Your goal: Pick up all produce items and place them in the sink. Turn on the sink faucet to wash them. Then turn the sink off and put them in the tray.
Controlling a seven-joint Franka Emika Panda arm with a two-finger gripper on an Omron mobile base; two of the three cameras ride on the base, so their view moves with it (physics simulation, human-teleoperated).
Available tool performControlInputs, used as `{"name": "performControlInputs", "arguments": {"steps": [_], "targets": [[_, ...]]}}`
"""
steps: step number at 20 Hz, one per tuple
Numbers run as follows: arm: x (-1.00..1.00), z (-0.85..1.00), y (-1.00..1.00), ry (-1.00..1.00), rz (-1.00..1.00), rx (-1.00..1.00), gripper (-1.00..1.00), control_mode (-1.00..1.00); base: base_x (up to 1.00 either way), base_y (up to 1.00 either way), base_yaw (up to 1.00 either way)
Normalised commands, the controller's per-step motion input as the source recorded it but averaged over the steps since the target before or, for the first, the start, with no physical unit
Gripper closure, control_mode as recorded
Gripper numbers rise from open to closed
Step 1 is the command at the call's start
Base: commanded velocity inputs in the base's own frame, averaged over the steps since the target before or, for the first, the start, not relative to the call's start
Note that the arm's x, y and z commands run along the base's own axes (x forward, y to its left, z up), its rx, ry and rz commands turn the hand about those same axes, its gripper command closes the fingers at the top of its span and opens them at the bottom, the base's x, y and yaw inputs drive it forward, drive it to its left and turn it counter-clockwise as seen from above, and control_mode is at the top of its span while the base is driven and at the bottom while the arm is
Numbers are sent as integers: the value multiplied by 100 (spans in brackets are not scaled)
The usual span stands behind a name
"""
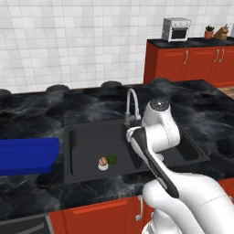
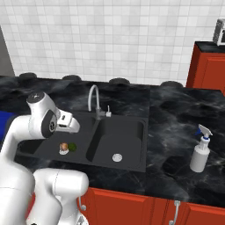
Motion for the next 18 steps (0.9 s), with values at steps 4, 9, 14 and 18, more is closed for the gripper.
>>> {"name": "performControlInputs", "arguments": {"steps": [4,9,14,18], "targets": [[-19,0,-48,0,6,3,-100,-100,0,0,0],[-10,4,-50,0,9,4,-100,-100,0,0,0],[-3,14,-47,-3,11,4,-100,-100,0,0,0],[0,21,-37,-8,15,3,-100,-100,0,0,0]]}}
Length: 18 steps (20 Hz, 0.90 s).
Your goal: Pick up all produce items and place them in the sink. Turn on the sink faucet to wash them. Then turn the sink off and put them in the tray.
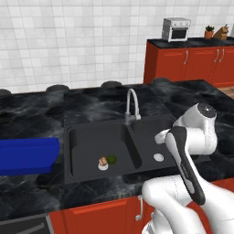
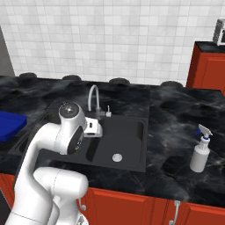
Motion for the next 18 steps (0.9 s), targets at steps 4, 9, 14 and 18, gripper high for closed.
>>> {"name": "performControlInputs", "arguments": {"steps": [4,9,14,18], "targets": [[3,26,-26,-11,18,3,-100,-100,0,0,0],[3,22,-18,-15,19,3,-100,-100,0,0,0],[7,4,-7,-13,20,4,-100,-100,0,0,0],[8,0,0,0,4,5,-100,-100,0,0,0]]}}
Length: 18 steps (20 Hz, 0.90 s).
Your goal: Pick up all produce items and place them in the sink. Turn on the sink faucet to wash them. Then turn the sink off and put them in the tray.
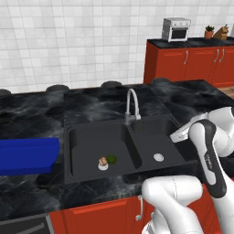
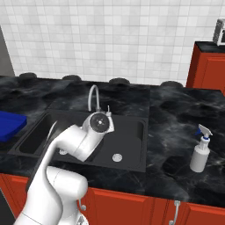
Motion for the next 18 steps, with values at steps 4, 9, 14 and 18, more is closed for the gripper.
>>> {"name": "performControlInputs", "arguments": {"steps": [4,9,14,18], "targets": [[38,-1,0,0,1,4,-100,-100,0,0,0],[37,0,0,-10,11,4,-100,-100,0,0,0],[27,0,-1,-16,18,2,-100,-100,0,0,0],[30,0,-2,-16,18,1,-100,-100,0,0,0]]}}
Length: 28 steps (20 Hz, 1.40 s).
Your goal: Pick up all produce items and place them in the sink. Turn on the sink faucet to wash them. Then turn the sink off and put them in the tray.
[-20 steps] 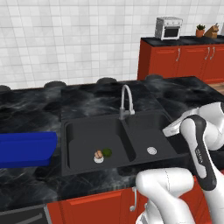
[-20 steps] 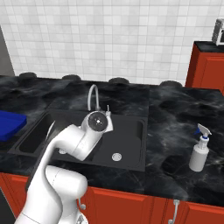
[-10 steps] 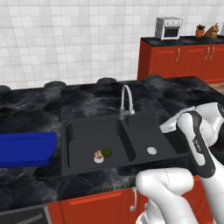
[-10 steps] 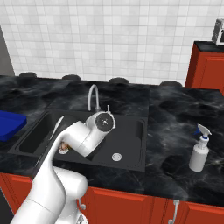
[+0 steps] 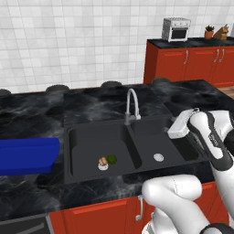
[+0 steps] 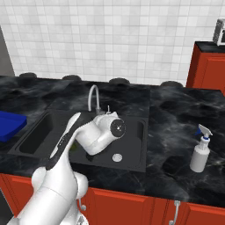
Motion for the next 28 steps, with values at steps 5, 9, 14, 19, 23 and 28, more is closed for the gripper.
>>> {"name": "performControlInputs", "arguments": {"steps": [5,9,14,19,23,28], "targets": [[35,-1,-1,-13,16,2,-100,-100,0,0,0],[44,0,0,-8,12,2,-100,-100,0,0,0],[49,0,0,-6,12,2,-100,-100,0,0,0],[43,-8,-4,-1,11,0,-100,-100,0,0,0],[37,-19,-10,0,9,3,-100,-100,0,0,0],[36,-17,-13,0,8,3,-100,-100,0,0,0]]}}
